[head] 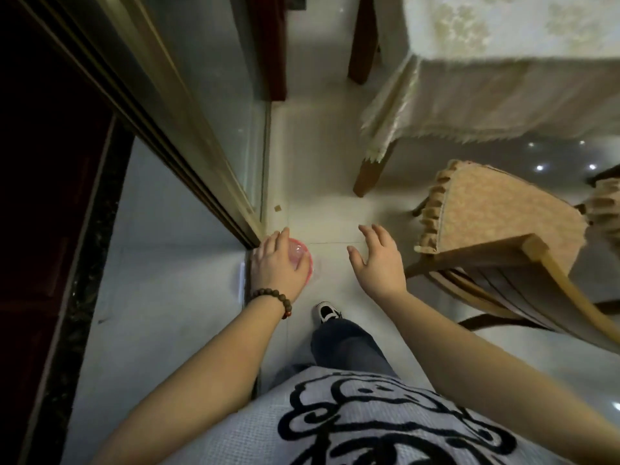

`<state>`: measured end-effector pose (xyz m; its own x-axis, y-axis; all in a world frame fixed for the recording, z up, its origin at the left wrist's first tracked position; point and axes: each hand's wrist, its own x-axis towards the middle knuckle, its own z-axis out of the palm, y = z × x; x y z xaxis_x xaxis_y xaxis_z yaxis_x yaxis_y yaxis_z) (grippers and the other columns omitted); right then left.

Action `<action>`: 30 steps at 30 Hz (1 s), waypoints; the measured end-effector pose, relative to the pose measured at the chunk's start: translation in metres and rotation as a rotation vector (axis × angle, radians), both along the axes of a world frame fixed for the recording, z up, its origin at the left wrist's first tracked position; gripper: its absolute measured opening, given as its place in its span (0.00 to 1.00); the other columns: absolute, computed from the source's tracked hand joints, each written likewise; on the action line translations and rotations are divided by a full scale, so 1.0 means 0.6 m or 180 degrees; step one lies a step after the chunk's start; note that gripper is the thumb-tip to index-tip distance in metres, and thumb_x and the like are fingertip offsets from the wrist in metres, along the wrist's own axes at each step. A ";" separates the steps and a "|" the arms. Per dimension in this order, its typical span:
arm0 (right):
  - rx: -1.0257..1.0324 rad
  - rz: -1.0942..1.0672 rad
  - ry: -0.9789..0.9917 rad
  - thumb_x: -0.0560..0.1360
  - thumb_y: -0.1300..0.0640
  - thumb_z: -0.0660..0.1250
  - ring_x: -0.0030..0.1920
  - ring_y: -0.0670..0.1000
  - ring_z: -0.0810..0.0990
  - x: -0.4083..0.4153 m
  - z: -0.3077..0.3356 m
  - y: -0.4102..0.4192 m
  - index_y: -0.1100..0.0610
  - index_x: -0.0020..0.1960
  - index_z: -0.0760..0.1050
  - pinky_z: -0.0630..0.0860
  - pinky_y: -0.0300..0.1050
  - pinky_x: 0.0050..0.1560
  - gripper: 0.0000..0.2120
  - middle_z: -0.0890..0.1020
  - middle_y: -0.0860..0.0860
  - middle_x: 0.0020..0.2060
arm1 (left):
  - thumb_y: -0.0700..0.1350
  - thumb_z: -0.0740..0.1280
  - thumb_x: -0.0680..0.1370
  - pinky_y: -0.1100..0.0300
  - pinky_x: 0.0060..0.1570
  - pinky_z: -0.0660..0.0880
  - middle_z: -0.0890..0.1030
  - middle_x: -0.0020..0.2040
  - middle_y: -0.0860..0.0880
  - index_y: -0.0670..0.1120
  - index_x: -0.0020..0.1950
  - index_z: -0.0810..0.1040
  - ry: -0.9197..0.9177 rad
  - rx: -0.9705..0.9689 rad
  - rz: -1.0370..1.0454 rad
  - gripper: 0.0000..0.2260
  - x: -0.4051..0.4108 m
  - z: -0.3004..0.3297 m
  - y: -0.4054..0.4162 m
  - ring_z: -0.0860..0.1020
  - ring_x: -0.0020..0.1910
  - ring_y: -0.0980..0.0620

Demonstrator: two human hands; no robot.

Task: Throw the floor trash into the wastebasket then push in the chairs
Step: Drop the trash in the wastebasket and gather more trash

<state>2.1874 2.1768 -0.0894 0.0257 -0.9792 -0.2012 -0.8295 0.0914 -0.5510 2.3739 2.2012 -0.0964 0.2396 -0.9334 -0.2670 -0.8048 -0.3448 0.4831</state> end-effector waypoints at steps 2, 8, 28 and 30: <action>-0.0083 -0.0305 -0.0029 0.78 0.49 0.62 0.72 0.56 0.61 -0.026 0.002 0.036 0.55 0.71 0.65 0.59 0.51 0.70 0.24 0.65 0.56 0.72 | 0.57 0.60 0.77 0.45 0.72 0.56 0.63 0.75 0.47 0.49 0.76 0.59 -0.0017 -0.0022 -0.0291 0.29 -0.027 0.007 0.010 0.56 0.75 0.47; -0.0108 -0.1310 -0.0101 0.77 0.48 0.62 0.72 0.56 0.62 -0.118 -0.003 0.173 0.54 0.71 0.65 0.59 0.51 0.71 0.24 0.66 0.55 0.72 | 0.57 0.59 0.79 0.50 0.74 0.49 0.59 0.77 0.49 0.49 0.77 0.56 -0.0060 0.0048 -0.1201 0.29 -0.139 0.015 0.053 0.52 0.76 0.49; -0.0233 -0.4810 0.0059 0.77 0.53 0.62 0.70 0.56 0.63 -0.468 0.035 0.686 0.56 0.69 0.67 0.62 0.52 0.69 0.21 0.65 0.56 0.71 | 0.58 0.59 0.79 0.48 0.74 0.54 0.60 0.76 0.47 0.47 0.76 0.57 0.0085 -0.0137 -0.4345 0.29 -0.675 0.050 0.324 0.54 0.76 0.48; -0.0273 -0.4994 0.0068 0.77 0.53 0.61 0.70 0.56 0.63 -0.516 0.030 0.725 0.55 0.69 0.67 0.62 0.53 0.69 0.21 0.64 0.56 0.71 | 0.58 0.59 0.78 0.48 0.74 0.55 0.61 0.76 0.47 0.47 0.76 0.58 -0.0025 -0.0231 -0.4520 0.30 -0.741 0.044 0.352 0.56 0.76 0.47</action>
<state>1.8777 2.6120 -0.0714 -0.9906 -0.0334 -0.1327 0.0518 0.8062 -0.5893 1.9295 2.4126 -0.0701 -0.8962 -0.3898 -0.2118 -0.4434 0.7702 0.4584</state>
